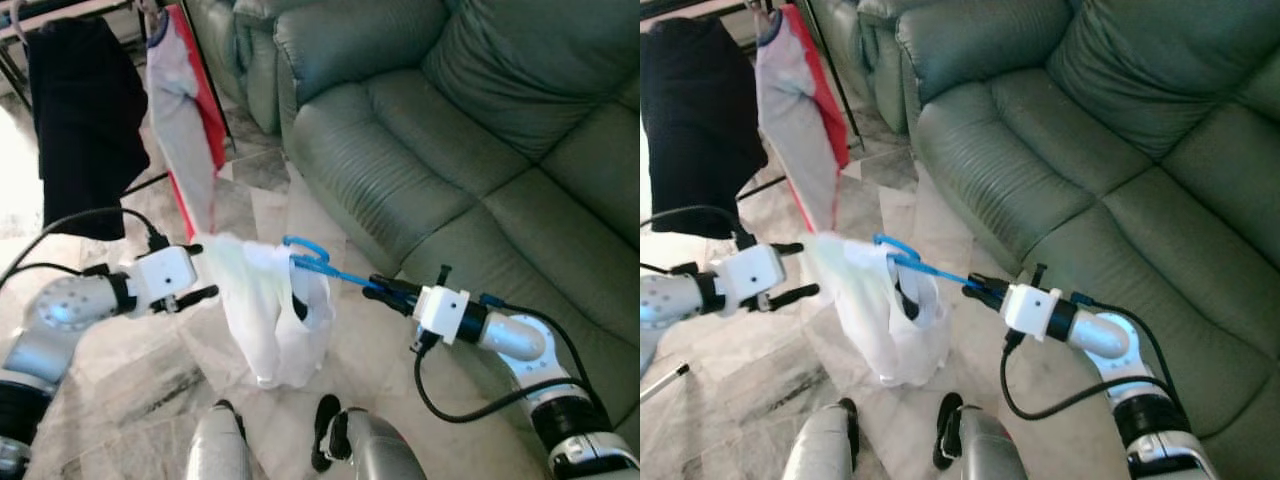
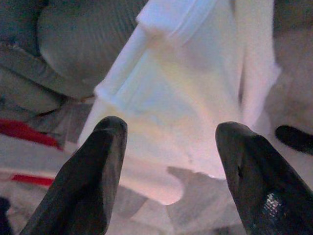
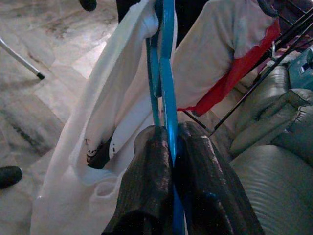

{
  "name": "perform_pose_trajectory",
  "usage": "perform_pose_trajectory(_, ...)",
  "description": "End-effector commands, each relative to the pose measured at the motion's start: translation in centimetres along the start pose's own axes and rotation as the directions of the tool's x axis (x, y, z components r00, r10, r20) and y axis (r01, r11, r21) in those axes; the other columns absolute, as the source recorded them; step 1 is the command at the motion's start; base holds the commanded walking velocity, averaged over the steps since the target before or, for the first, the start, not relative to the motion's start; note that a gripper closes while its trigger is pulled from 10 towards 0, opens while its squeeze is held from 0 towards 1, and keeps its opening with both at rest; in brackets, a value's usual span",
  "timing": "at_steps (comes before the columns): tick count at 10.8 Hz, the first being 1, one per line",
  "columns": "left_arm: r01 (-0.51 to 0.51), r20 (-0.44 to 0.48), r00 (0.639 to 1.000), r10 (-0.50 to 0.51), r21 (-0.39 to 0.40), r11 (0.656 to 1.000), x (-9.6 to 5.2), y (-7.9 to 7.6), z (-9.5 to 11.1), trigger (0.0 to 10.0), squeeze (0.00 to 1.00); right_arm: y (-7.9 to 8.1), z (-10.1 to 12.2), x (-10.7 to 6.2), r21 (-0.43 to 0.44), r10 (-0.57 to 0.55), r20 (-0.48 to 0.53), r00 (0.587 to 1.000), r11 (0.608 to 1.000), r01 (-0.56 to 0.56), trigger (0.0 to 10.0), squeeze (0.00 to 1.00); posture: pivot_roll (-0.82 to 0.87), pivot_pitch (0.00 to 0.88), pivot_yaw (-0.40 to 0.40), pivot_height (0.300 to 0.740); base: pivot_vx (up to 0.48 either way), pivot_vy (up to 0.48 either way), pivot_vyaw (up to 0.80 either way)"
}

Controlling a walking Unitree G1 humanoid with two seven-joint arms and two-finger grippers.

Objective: Hang hanger

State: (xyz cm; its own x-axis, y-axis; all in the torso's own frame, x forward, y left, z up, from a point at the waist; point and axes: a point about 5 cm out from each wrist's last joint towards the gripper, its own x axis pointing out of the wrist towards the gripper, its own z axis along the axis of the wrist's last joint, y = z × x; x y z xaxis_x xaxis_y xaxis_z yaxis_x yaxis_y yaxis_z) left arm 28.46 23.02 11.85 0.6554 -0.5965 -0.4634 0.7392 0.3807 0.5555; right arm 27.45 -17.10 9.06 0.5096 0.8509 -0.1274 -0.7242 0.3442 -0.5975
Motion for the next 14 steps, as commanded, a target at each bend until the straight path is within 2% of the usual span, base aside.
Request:
perform_pose_trajectory(1, 0.027, -0.014, 1.0, -0.027, -0.002, 1.0, 0.2, -0.8, -0.4, 10.0, 0.0, -0.4, 0.5, 0.1, -0.039, -0.007, 0.038, 0.999, 0.999, 0.009, 10.0, 0.0, 0.05, 0.202, -0.116, 0.74, 0.0, 0.0, 0.0)
perform_pose_trajectory(3, 0.066, -0.012, 0.998, -0.066, -0.024, 0.998, 1.4, -1.9, -0.4, 10.0, 0.0, 0.1, 0.8, 0.2, -0.046, 0.083, 0.054, 0.995, 0.996, -0.08, 10.0, 0.0, 0.03, 0.2, -0.13, 0.74, 0.0, 0.0, 0.0)
perform_pose_trajectory(5, 0.051, 0.004, 0.999, -0.051, -0.019, 0.999, 2.1, -1.5, 0.1, 10.0, 0.0, 0.6, 0.5, -0.2, -0.054, 0.154, 0.034, 0.987, 0.987, -0.153, 10.0, 0.0, 0.02, 0.199, -0.136, 0.74, 0.0, 0.0, 0.0)
perform_pose_trajectory(7, 0.034, -0.014, 0.999, -0.034, -0.012, 0.999, 1.9, -1.3, -0.3, 10.0, 0.0, 0.7, 0.6, -0.3, -0.056, 0.178, 0.037, 0.983, 0.983, -0.176, 10.0, 0.0, 0.02, 0.202, -0.14, 0.74, 0.0, 0.0, 0.0)
perform_pose_trajectory(8, 0.027, 0.014, 1.0, -0.026, -0.048, 0.998, 1.8, -1.0, 0.1, 10.0, 0.0, 0.7, 0.5, -0.4, -0.052, 0.175, 0.031, 0.984, 0.984, -0.173, 10.0, 0.0, 0.02, 0.202, -0.143, 0.74, 0.0, 0.0, 0.0)
perform_pose_trajectory(9, 0.009, 0.03, 1.0, -0.006, -0.102, 0.995, 1.7, -0.6, 0.4, 10.0, 0.46, 0.7, 0.3, -0.6, -0.048, 0.169, 0.022, 0.985, 0.985, -0.167, 10.0, 0.0, 0.02, 0.203, -0.146, 0.74, 0.0, 0.0, 0.0)
perform_pose_trajectory(10, 0.019, -0.005, 1.0, -0.02, -0.067, 0.998, 1.1, -0.7, -0.1, 10.0, 1.0, 0.6, 0.2, -0.6, -0.049, 0.156, 0.012, 0.988, 0.987, -0.156, 10.0, 0.0, 0.02, 0.206, -0.145, 0.74, 0.0, 0.0, 0.0)
perform_pose_trajectory(11, 0.023, -0.029, 0.999, -0.025, -0.04, 0.999, 0.2, -0.5, -0.2, 10.0, 1.0, 0.6, -0.1, -0.6, -0.042, 0.13, -0.006, 0.992, 0.991, -0.13, 10.0, 0.0, 0.03, 0.209, -0.144, 0.74, 0.0, 0.0, 0.0)
perform_pose_trajectory(13, -0.003, -0.041, 0.999, 0.002, -0.032, 0.999, -0.7, 0.4, 0.1, 10.0, 0.0, 0.6, -0.3, -0.4, -0.026, 0.075, -0.011, 0.997, 0.997, -0.075, 10.0, 0.0, 0.03, 0.211, -0.142, 0.74, 0.0, 0.0, 0.0)
perform_pose_trajectory(14, -0.001, -0.047, 0.999, -0.001, -0.032, 0.999, -0.8, 0.4, 0.0, 10.0, 0.0, 1.1, -0.3, -0.3, -0.015, 0.099, -0.008, 0.995, 0.995, -0.099, 10.0, 0.0, 0.03, 0.212, -0.142, 0.74, 0.0, 0.0, 0.0)
